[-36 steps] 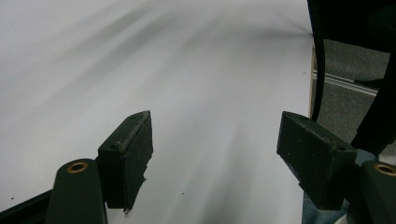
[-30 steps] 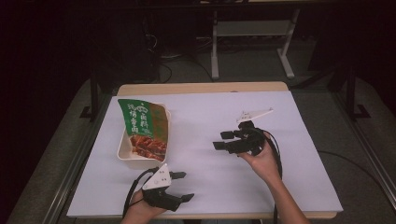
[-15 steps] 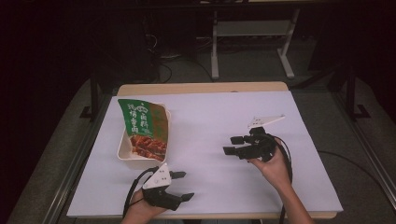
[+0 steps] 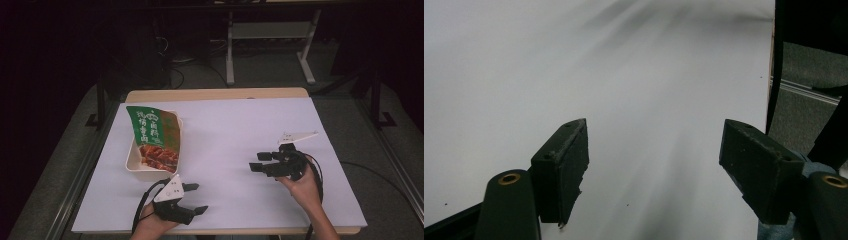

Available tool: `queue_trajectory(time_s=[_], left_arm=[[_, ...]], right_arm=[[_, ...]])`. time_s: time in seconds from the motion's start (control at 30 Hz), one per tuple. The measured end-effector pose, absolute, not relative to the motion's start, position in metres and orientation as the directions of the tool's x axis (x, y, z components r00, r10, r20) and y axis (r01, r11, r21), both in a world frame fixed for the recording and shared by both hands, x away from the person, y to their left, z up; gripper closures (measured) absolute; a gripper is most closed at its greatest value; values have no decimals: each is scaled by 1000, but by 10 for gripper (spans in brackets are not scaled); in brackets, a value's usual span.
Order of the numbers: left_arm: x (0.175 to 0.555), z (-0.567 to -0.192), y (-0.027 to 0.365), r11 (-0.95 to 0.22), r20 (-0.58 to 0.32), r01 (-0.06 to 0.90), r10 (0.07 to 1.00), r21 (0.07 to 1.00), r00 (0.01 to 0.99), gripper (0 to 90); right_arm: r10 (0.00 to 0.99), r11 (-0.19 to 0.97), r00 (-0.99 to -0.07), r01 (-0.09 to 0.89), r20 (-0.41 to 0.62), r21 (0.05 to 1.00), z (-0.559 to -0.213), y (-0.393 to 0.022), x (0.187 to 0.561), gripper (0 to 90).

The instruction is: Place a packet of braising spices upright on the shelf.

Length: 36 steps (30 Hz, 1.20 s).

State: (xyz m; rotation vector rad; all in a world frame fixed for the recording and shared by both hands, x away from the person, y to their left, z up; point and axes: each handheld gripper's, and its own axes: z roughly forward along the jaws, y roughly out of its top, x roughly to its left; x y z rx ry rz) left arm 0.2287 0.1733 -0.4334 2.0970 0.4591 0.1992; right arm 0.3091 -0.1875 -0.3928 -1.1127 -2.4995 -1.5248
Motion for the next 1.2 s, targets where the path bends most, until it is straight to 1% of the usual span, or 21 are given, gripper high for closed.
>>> queue_trajectory(time_s=[1.03, 1.2], left_arm=[[228, -433, 173, -476, -49, 253, 401, 842, 915, 272], [228, -434, 173, -478, -50, 253, 397, 841, 916, 272]], right_arm=[[607, 236, -695, 621, 386, 748, -419, -225, 282, 396], [607, 251, -697, 624, 381, 740, -424, -225, 275, 390]])
